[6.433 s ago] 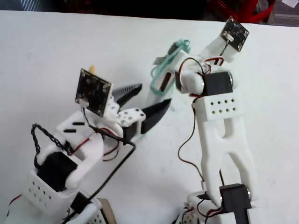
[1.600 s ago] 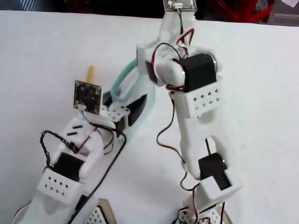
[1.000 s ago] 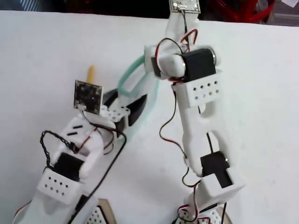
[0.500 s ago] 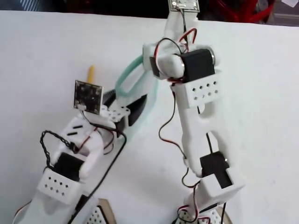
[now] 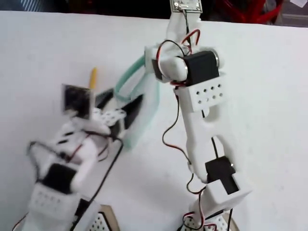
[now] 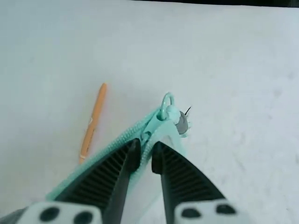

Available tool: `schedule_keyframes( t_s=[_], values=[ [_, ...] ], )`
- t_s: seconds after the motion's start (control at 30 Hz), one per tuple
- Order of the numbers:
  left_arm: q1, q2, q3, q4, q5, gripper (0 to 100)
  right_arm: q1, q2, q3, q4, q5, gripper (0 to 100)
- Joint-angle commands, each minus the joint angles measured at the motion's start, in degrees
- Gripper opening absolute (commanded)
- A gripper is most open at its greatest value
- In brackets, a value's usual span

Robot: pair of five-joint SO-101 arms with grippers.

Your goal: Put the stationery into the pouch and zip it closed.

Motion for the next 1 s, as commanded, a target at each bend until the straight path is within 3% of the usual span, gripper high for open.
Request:
schedule_keyframes(
  t_s=[0.0,0.2,0.4,0.6,0.97],
  values=[
    [-4.9,-5.8,-14.2,13.8,-3.5,26,0.3,-1.5,1.0,-1.2,-1.1,2.3],
    [-14.1,0.5,-33.8,26.6,-8.3,26,0.9,-1.5,1.8,0.5,-1.1,2.3],
    [-21.7,21.9,-44.9,34.5,-14.2,25,0.4,-1.6,1.4,0.3,-1.1,2.3],
    [-20.7,49.7,-50.9,34.9,-21.6,25,-0.2,-1.6,1.2,0.3,-1.1,2.3],
    [-21.3,95.5,-84.3,42.5,-21.6,24,-0.1,-1.6,1.2,0.5,-1.1,2.3]
  ],
)
